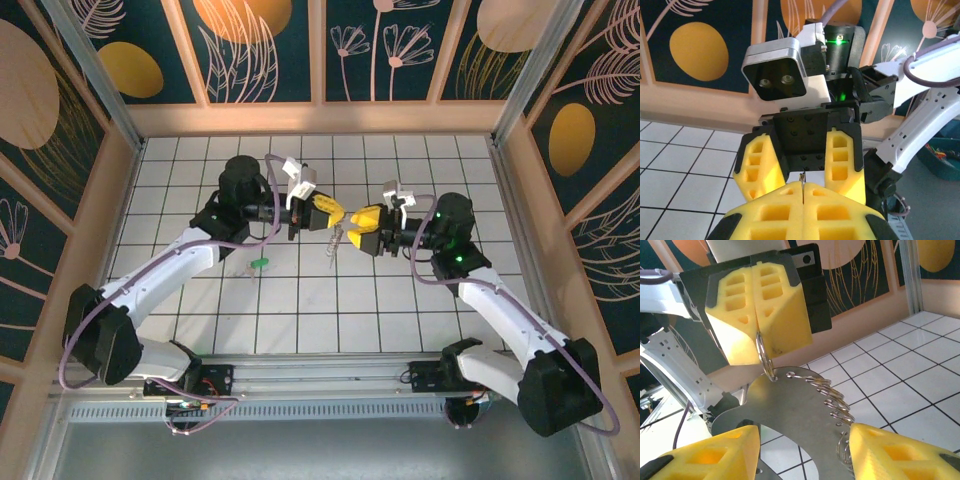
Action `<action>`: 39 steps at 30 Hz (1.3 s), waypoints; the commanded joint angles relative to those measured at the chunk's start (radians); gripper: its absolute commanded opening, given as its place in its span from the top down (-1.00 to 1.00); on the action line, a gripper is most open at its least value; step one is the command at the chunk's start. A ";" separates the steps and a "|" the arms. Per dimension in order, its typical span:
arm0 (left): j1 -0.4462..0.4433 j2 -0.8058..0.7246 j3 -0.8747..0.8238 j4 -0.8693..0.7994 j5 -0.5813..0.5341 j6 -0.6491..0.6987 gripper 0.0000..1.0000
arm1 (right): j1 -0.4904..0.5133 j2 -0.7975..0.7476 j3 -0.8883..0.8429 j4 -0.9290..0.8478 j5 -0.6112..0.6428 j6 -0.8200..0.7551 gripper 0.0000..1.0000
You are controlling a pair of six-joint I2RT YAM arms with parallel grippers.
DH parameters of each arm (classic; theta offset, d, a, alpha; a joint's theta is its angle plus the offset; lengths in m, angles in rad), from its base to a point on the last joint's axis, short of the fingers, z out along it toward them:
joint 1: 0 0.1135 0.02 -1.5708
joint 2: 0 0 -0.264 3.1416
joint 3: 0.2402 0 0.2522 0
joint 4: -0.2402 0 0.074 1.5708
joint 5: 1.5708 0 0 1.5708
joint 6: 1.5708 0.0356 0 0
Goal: Put the keys on the keyring
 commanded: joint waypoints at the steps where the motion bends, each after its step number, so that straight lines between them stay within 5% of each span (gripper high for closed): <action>1: -0.002 0.018 0.035 -0.088 0.041 0.076 1.00 | -0.006 0.004 0.036 -0.006 -0.044 -0.036 -0.02; 26: -0.003 0.041 0.043 -0.110 0.088 0.093 1.00 | -0.005 0.038 0.081 0.057 -0.058 -0.007 0.15; 34: -0.002 0.042 0.043 -0.107 0.091 0.090 1.00 | -0.003 0.055 0.084 0.076 -0.078 0.006 0.55; 39: -0.003 0.044 0.043 -0.099 0.096 0.084 1.00 | 0.004 0.067 0.090 0.078 -0.099 0.006 0.60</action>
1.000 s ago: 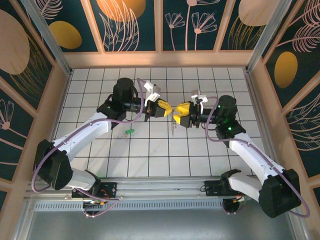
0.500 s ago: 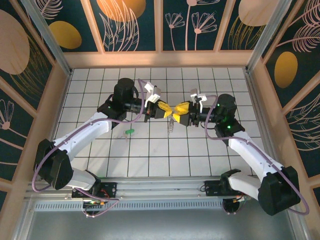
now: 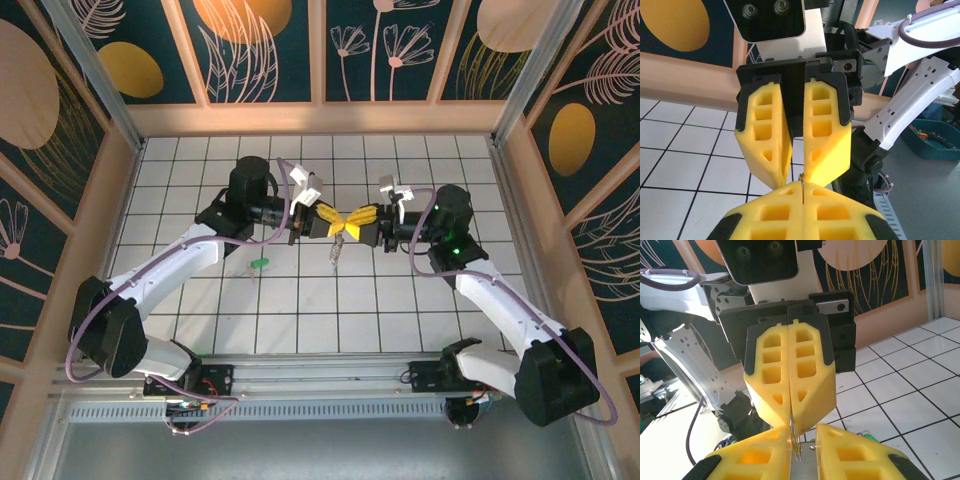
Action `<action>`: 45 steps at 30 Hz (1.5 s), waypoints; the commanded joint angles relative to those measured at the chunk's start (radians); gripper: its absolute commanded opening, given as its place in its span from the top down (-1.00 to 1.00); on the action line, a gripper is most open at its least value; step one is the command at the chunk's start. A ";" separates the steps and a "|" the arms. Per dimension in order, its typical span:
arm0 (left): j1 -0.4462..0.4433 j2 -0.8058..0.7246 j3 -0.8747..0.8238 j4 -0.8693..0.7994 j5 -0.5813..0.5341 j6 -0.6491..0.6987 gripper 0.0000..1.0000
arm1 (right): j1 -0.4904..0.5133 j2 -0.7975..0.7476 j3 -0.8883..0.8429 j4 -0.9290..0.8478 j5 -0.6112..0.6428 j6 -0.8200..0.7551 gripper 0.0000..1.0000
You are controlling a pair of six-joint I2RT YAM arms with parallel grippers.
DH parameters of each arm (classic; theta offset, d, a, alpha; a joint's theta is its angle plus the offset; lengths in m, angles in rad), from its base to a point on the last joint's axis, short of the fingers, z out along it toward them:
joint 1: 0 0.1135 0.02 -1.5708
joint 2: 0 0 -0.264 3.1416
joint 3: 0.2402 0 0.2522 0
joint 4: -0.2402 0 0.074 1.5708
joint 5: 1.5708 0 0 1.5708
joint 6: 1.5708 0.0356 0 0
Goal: Put the keys on the keyring
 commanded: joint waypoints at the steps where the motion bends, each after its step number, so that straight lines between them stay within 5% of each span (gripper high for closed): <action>1: -0.004 0.004 0.036 0.017 0.037 0.014 1.00 | 0.004 0.014 0.037 0.039 -0.029 -0.001 0.61; 4: -0.004 0.006 0.036 0.021 0.038 0.010 1.00 | 0.009 0.023 0.043 0.041 -0.030 -0.002 0.64; 7: -0.004 0.006 0.037 0.025 0.038 0.008 1.00 | 0.011 0.031 0.045 0.042 -0.029 -0.003 0.97; 10: -0.004 0.000 0.032 0.044 0.011 -0.010 0.99 | 0.010 0.030 0.043 0.038 -0.016 -0.010 1.00; 15: -0.004 -0.066 -0.035 0.182 -0.190 -0.103 0.43 | -0.012 0.007 0.011 0.088 0.030 0.011 1.00; 22: 0.002 -0.152 -0.125 0.332 -0.416 -0.250 0.32 | -0.026 -0.049 -0.031 0.211 0.075 0.088 1.00; 37: 0.014 -0.129 -0.305 0.776 -0.191 -0.512 0.32 | -0.023 -0.064 -0.059 0.515 0.085 0.287 1.00; 45: 0.014 -0.102 -0.309 0.860 -0.126 -0.564 0.36 | 0.007 -0.016 -0.061 0.603 0.089 0.341 1.00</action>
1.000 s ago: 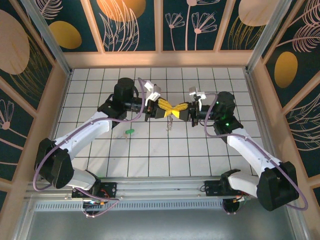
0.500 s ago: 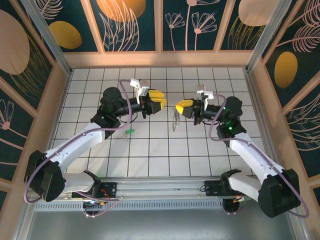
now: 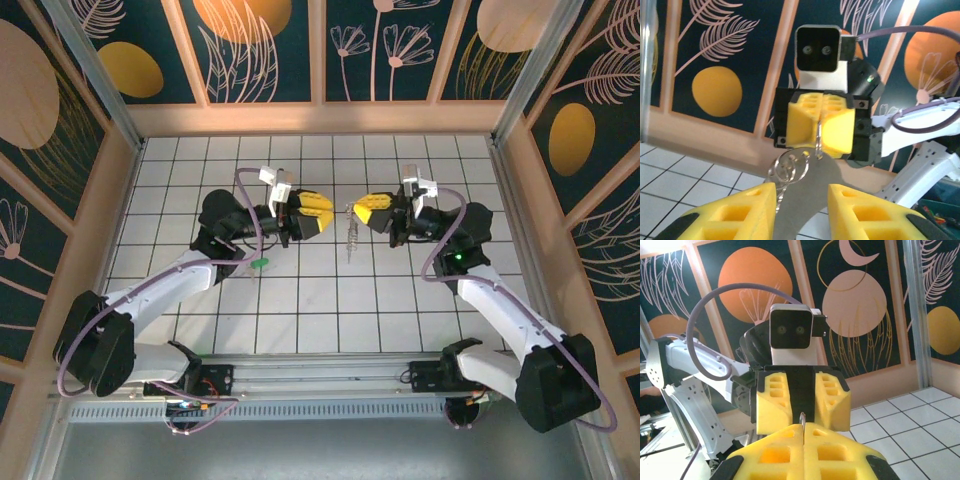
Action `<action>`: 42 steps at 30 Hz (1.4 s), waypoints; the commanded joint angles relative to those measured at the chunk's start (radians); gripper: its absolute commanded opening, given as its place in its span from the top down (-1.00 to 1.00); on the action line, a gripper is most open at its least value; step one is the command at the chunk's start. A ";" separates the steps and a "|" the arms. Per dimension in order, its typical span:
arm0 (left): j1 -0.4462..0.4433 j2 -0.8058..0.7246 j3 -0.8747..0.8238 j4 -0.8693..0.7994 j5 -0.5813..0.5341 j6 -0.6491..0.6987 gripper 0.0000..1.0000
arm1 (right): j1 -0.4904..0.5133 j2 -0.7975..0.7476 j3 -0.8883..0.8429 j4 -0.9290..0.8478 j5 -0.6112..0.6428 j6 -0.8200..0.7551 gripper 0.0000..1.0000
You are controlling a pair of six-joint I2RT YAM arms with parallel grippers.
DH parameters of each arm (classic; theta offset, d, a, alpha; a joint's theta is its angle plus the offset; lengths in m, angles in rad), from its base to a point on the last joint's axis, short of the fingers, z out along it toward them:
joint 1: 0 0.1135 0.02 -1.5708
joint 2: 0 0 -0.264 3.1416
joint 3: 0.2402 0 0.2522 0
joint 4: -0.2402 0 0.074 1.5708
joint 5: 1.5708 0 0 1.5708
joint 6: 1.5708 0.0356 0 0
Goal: Put the keys on the keyring
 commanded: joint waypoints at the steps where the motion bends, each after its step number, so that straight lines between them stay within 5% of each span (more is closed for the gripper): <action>1: 0.007 0.013 -0.008 0.115 0.056 -0.047 0.37 | 0.025 0.019 -0.008 0.114 0.008 0.040 1.00; 30: 0.005 0.059 0.006 0.209 0.119 -0.115 0.43 | 0.093 0.093 0.016 0.128 0.027 0.031 1.00; 42: -0.006 0.073 0.015 0.216 0.143 -0.121 0.77 | 0.096 0.103 0.021 0.118 0.030 0.025 1.00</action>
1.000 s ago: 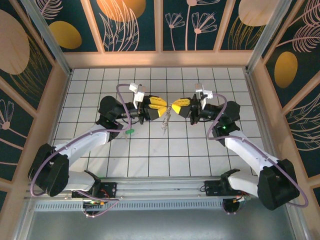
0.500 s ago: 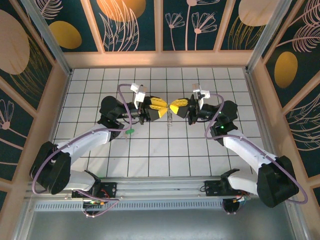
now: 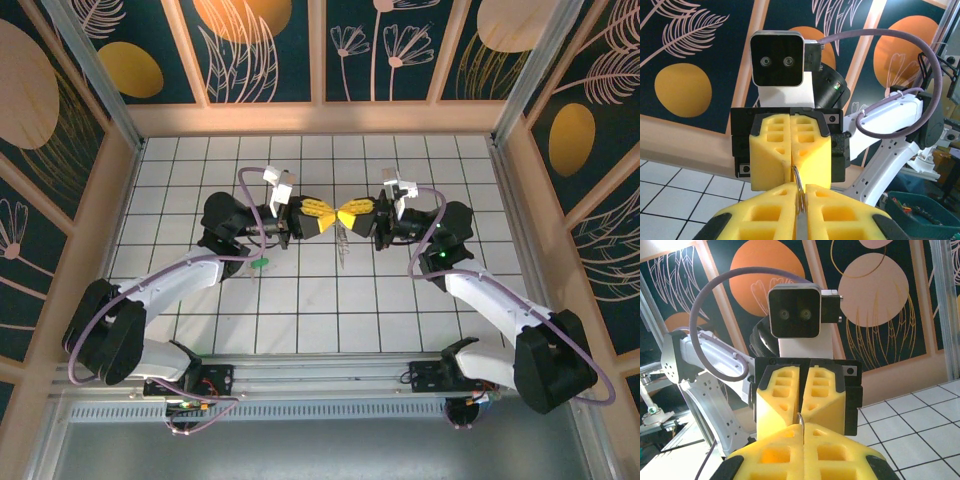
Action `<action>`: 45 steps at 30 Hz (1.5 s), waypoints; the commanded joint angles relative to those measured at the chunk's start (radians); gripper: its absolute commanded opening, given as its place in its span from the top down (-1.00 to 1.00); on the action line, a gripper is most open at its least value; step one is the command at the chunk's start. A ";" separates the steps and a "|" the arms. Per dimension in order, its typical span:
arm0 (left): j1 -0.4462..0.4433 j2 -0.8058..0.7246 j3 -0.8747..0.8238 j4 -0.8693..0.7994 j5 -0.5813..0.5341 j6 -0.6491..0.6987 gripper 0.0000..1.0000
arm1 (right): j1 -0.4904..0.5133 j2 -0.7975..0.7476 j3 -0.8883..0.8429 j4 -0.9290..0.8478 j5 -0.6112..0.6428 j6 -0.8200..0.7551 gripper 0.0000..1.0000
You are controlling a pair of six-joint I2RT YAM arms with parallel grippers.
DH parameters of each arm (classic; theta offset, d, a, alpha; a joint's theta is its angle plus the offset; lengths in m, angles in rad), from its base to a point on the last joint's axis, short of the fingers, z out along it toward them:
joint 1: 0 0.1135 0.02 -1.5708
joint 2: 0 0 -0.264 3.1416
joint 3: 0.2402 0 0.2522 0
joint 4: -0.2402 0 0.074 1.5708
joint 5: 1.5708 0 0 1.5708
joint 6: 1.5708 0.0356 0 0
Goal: Put the keys on the keyring
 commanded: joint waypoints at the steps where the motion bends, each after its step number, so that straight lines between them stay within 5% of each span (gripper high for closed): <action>1: -0.007 0.005 0.016 0.051 0.041 -0.001 0.80 | 0.005 0.010 0.021 0.052 0.008 0.003 1.00; 8: -0.007 0.009 0.026 0.031 0.032 0.013 1.00 | 0.003 0.009 0.026 0.004 0.002 -0.021 1.00; 12: -0.007 0.003 0.041 -0.052 0.019 0.070 1.00 | -0.035 -0.031 0.007 -0.067 0.015 -0.048 0.33; 17: -0.007 -0.013 0.089 -0.255 0.021 0.212 1.00 | -0.113 -0.122 -0.025 -0.166 0.011 -0.087 0.09; 28: -0.007 0.010 0.287 -0.843 0.017 0.633 1.00 | -0.135 -0.164 -0.010 -0.434 -0.056 -0.233 -0.02; 45: -0.007 0.060 0.392 -1.138 0.084 0.809 1.00 | -0.105 -0.102 0.032 -0.541 -0.122 -0.334 0.01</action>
